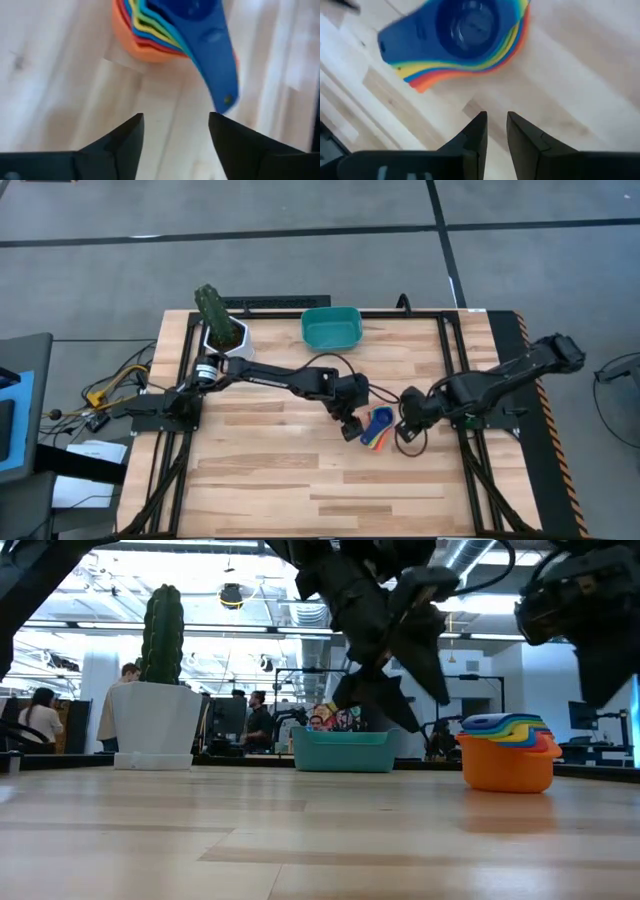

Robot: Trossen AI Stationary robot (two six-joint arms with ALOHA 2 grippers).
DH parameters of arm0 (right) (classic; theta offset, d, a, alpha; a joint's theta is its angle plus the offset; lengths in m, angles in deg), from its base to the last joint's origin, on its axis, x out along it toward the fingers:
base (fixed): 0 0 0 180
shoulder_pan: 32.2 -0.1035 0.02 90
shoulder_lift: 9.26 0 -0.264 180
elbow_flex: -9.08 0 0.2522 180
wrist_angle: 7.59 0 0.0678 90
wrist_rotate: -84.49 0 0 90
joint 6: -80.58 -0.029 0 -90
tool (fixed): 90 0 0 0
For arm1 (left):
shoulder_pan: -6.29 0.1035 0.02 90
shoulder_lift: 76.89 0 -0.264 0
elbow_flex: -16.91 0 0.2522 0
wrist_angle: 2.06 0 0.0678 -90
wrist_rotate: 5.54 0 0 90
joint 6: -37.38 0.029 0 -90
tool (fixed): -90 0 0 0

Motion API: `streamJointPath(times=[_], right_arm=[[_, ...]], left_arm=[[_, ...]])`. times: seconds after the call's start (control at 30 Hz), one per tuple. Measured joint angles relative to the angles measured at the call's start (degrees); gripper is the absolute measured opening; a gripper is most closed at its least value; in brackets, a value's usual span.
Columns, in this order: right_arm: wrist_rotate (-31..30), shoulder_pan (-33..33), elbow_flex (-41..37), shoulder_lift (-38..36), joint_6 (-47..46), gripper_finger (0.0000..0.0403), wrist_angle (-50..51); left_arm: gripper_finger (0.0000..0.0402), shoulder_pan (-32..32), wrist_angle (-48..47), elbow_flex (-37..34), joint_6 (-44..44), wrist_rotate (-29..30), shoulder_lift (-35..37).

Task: Nest measuring cups in basket
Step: Put the stacked measuring cups into the blue bin

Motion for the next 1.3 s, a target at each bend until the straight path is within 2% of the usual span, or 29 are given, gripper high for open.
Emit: streamJointPath(times=[0.1,0.4,0.63,1.0,1.3], right_arm=[[-1.2,-3.7,0.0,3.3,-6.5,0.0097,-1.5],[-6.0,-9.9,0.0,13.3,-21.7,0.0097,-12.3],[-10.1,-11.2,0.0,18.6,-27.0,0.0097,-17.9],[-10.8,-12.2,0.2,21.3,-27.6,0.0097,-20.9],[-11.8,-11.2,0.3,20.7,-15.3,0.0097,-22.0]], left_arm=[[0.0184,-0.1,-1.0,0.0,1.4,4.3,0.0],[0.008,-0.4,-2.5,-0.2,3.1,9.7,-0.4],[0.0012,-2.5,8.2,-3.7,2.6,12.1,-0.5],[0.0005,-3.3,10.8,-3.6,3.1,9.8,-2.7],[0.0,-3.6,14.4,-3.7,9.1,6.4,-2.7]])
